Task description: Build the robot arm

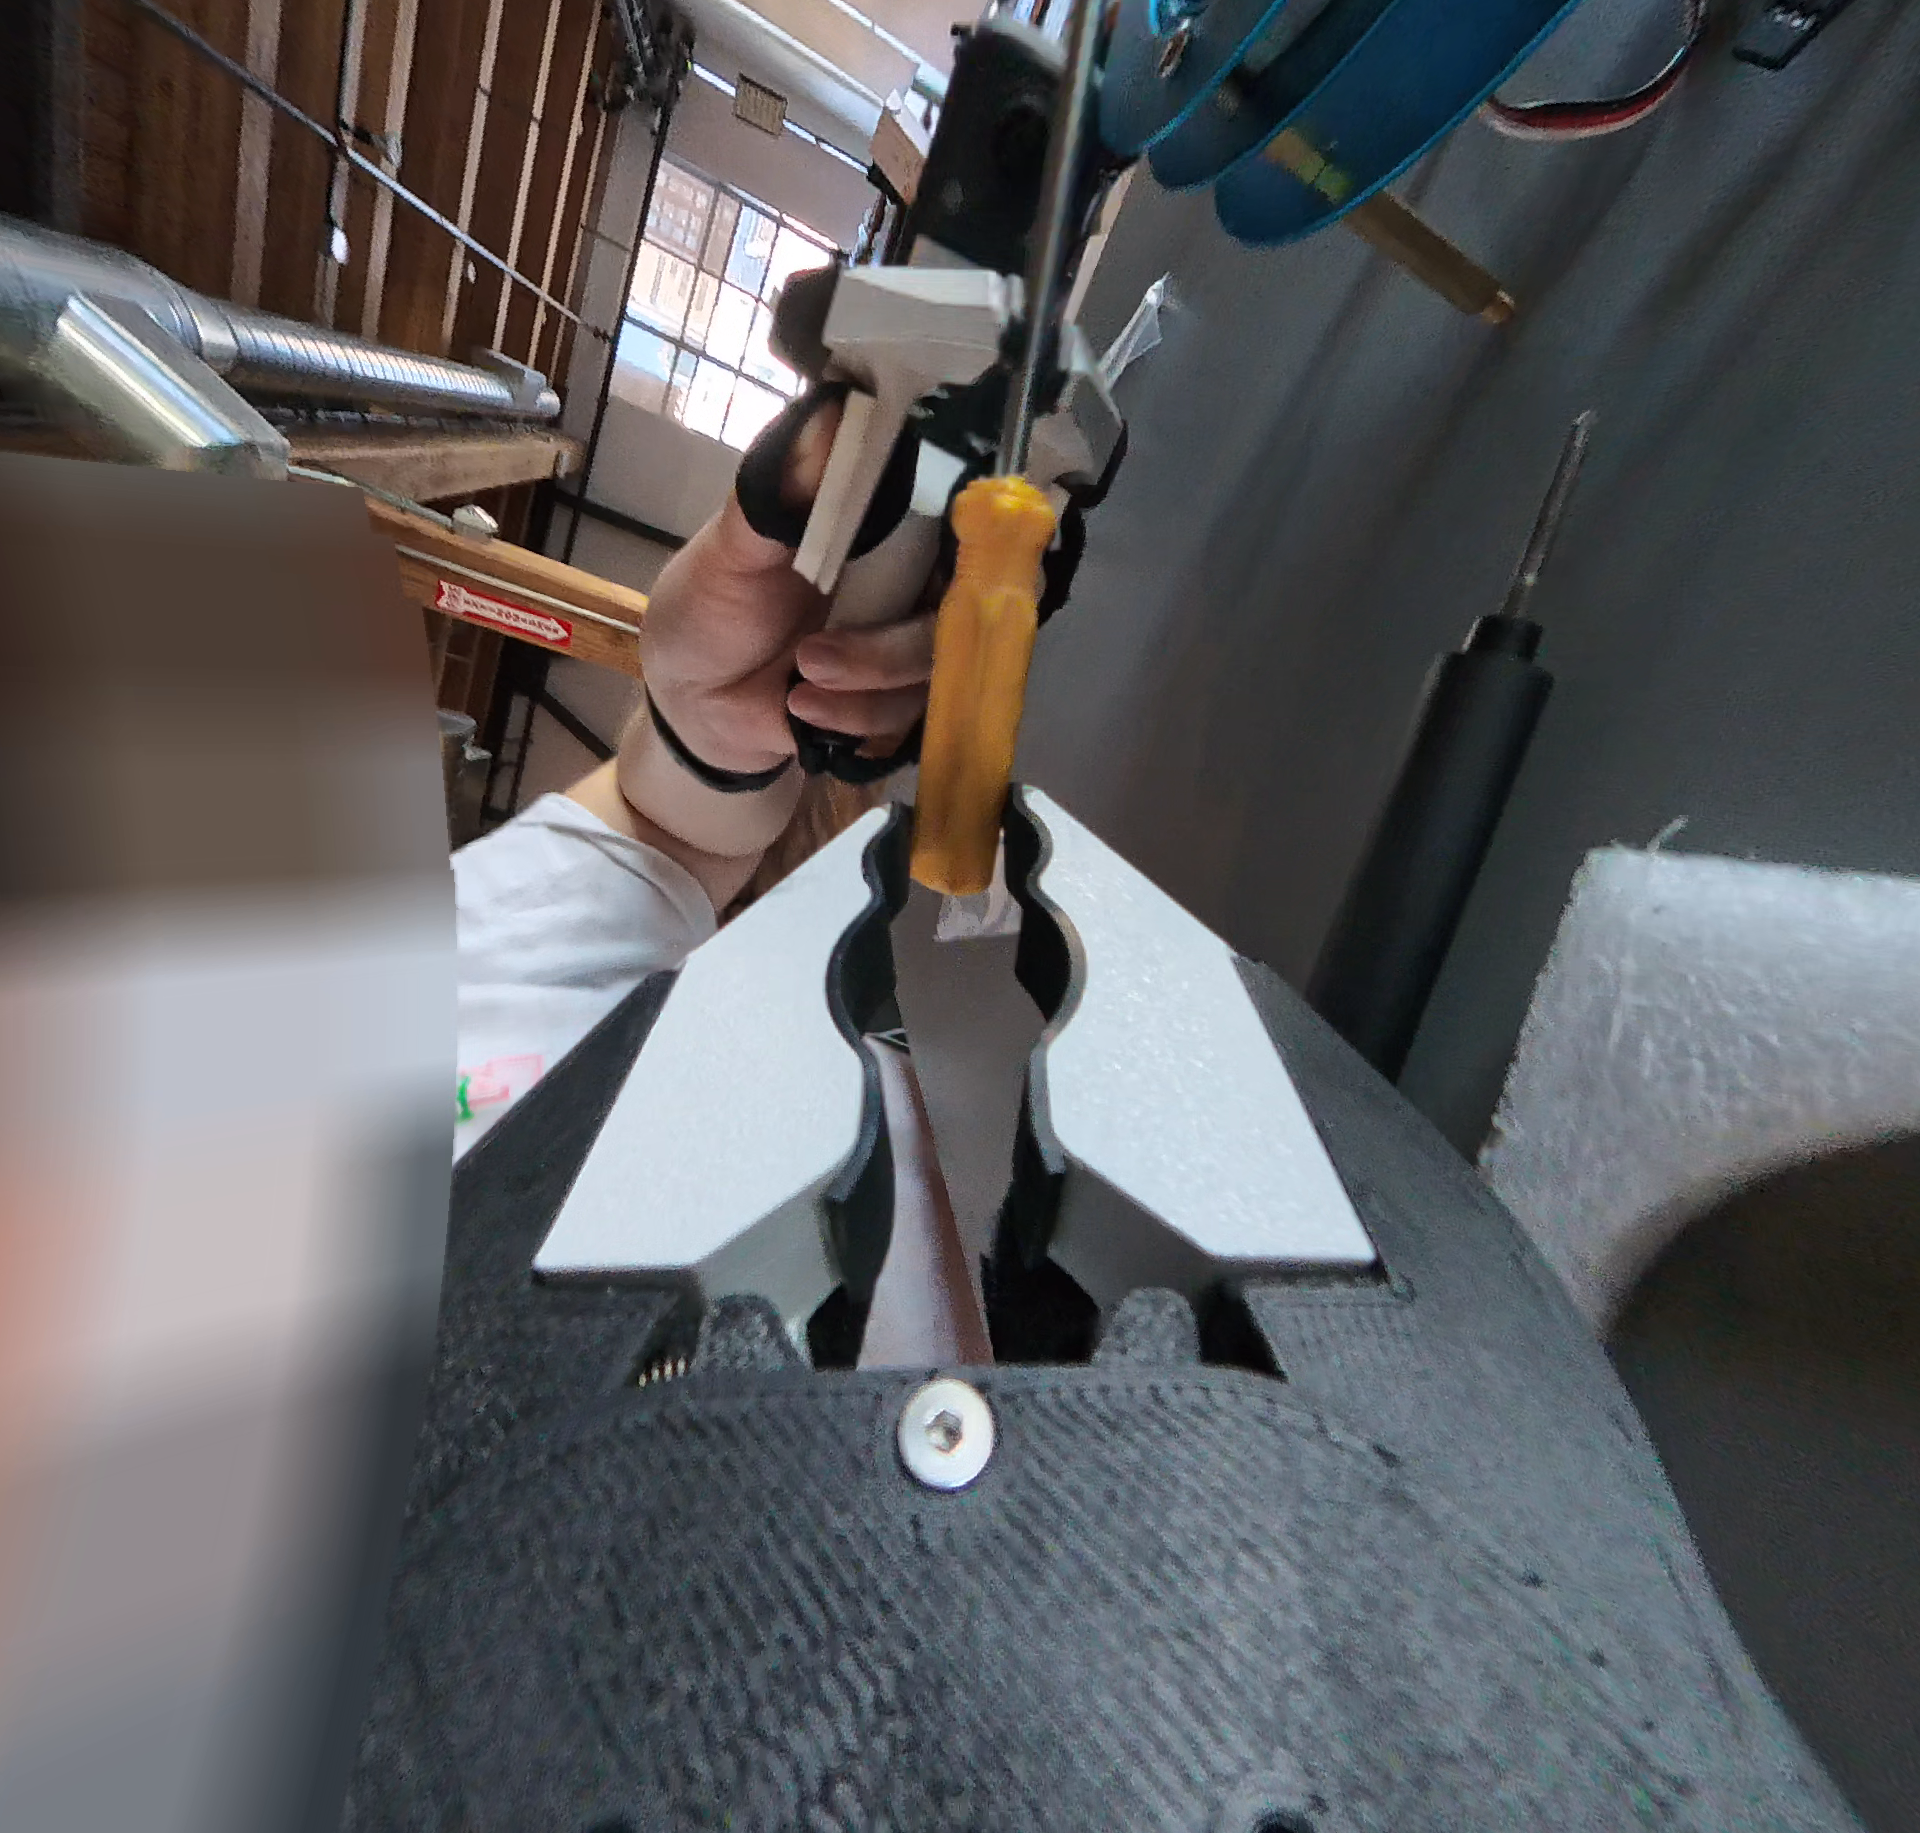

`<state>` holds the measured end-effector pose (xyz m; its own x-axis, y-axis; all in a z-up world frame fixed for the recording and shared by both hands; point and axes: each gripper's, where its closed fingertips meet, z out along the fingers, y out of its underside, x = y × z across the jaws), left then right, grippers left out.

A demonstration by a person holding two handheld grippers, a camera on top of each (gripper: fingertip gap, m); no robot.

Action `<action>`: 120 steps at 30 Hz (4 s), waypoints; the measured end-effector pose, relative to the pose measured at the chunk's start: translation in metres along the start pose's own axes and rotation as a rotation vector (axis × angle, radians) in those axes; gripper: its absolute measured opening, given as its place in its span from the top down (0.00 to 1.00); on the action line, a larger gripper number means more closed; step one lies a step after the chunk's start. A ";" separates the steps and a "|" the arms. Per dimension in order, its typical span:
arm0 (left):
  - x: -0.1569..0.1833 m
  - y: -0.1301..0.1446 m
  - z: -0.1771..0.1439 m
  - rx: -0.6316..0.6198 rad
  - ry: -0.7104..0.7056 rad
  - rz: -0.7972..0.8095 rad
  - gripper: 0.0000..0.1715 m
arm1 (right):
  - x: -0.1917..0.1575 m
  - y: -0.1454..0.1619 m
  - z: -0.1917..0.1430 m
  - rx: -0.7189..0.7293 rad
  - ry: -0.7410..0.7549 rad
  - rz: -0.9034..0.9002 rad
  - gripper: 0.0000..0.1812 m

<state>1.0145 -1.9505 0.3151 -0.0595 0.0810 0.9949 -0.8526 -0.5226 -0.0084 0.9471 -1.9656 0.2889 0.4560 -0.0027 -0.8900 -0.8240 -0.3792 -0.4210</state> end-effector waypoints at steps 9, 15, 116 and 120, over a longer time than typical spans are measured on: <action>0.022 0.019 -0.060 -0.055 -0.100 0.426 0.86 | 0.013 0.028 -0.036 -0.271 0.123 -0.173 0.91; 0.012 -0.037 -0.089 0.029 -0.403 0.929 0.78 | 0.032 0.040 -0.019 -0.500 0.248 -0.261 0.91; -0.016 -0.109 -0.032 -0.129 -0.295 1.090 0.37 | 0.059 -0.178 0.018 -0.039 0.262 -1.715 0.67; -0.016 -0.105 -0.031 -0.143 -0.284 1.067 0.37 | 0.055 -0.173 0.017 -0.073 0.317 -1.838 0.71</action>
<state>1.0892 -1.8706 0.2975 -0.6922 -0.5582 0.4574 -0.4884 -0.1043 -0.8664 1.1089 -1.8843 0.3093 0.6891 0.2567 0.6777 0.7203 -0.1407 -0.6792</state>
